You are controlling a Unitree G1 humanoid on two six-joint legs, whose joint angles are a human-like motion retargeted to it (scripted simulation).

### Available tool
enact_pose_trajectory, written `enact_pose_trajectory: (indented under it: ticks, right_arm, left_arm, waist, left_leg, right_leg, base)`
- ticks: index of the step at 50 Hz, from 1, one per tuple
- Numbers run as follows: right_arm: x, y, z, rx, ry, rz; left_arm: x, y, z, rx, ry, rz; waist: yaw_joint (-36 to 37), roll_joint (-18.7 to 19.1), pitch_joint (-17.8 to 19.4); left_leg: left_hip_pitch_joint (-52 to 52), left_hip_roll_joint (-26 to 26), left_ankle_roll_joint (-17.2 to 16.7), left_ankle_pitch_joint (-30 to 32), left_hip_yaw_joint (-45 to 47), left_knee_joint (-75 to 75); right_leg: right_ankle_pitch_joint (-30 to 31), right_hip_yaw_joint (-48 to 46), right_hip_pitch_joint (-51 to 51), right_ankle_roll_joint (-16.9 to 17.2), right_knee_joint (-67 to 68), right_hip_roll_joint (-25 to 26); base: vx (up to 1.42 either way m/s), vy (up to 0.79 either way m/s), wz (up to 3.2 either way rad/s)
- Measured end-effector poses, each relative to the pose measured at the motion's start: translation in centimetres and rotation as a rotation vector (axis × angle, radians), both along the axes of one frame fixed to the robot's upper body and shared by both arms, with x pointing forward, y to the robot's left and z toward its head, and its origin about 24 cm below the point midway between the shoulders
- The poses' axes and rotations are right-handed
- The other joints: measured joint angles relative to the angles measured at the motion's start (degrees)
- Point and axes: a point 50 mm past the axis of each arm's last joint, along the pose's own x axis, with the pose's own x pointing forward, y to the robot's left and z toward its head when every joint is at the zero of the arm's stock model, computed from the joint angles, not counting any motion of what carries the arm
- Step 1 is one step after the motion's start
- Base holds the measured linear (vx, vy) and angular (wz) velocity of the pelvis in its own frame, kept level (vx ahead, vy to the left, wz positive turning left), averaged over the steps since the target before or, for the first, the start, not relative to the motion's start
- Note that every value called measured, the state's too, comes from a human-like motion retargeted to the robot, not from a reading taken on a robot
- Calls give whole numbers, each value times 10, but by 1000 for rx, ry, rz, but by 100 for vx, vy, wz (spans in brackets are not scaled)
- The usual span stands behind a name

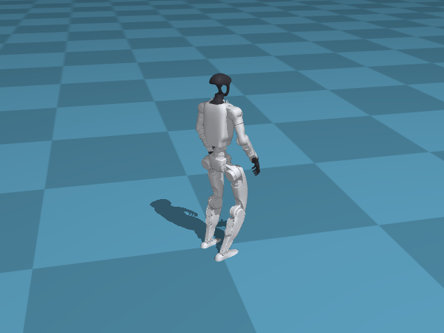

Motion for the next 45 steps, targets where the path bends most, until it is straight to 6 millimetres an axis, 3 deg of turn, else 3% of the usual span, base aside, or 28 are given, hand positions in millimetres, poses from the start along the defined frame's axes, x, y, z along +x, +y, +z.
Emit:
enact_pose_trajectory:
  ticks: [5, 7, 15, 20, 24, 28, 32, 36, 40, 45]
  right_arm:
    - [6, 1, 3, -6, -18, 13]
    - [12, 0, 7, -7, -30, 15]
    - [15, -8, 7, -32, -38, -23]
    - [15, -11, 5, -28, -25, -67]
    - [17, -9, 5, -9, -12, -89]
    - [17, -4, 1, 8, 22, -107]
    - [13, 1, -5, 9, 81, -124]
    - [12, 2, -9, -10, 130, -152]
    - [15, 0, -10, -32, 152, -201]
    - [19, -1, -9, -41, 155, -256]
  left_arm:
    - [-4, 6, 0, 12, 17, -19]
    - [-7, 13, 2, 22, 35, -30]
    - [-26, 16, 2, 15, 103, -115]
    - [-34, 16, 5, -1, 158, -203]
    - [-34, 22, 12, 8, 182, -261]
    - [-22, 25, 23, 18, 151, -301]
    - [4, 18, 39, 0, 59, -336]
    - [39, -4, 65, -58, -80, -395]
    - [69, -32, 100, -141, -211, -484]
    - [78, -55, 131, -222, -273, -593]
  waist:
    - [3, -3, 3]
    - [4, 6, -12]
    - [4, 25, 4]
    - [-4, 49, 1]
    - [-11, 71, -13]
    - [-20, 81, -22]
    - [-32, 80, -17]
    - [-45, 75, -4]
    - [-63, 57, 13]
    - [-90, 21, 26]
  left_leg:
    - [-20, -5, -1, -4, 5, 22]
    - [-37, 6, -4, 4, 4, 9]
    - [-93, 16, -10, -39, 22, 109]
    - [-138, 67, -8, -94, 39, 220]
    - [-165, 138, -9, -121, 27, 303]
    - [-162, 193, -17, -127, -16, 333]
    - [-125, 206, -34, -121, -80, 316]
    - [-75, 186, -44, -134, -129, 269]
    - [-37, 148, -28, -173, -117, 208]
    - [-17, 104, 2, -186, -59, 138]
  right_leg:
    - [-7, 3, -17, 1, 18, -6]
    - [9, 3, -30, -1, -8, 6]
    - [6, 11, -67, 2, 38, 4]
    - [10, 23, -100, 5, 55, 20]
    - [25, 39, -121, 6, 50, 46]
    - [39, 64, -132, 5, 47, 67]
    - [46, 99, -132, 7, 63, 78]
    - [52, 140, -131, 16, 82, 86]
    - [60, 193, -134, 41, 98, 75]
    - [100, 263, -155, 80, 117, 47]
  base:
    - [-6, -1, 1]
    - [-4, 0, -1]
    - [-10, 2, 1]
    - [-8, 8, -7]
    - [-6, 11, -21]
    - [-5, 14, -27]
    - [-6, 19, -27]
    - [-7, 24, -27]
    - [-9, 29, -17]
    - [-11, 31, -13]
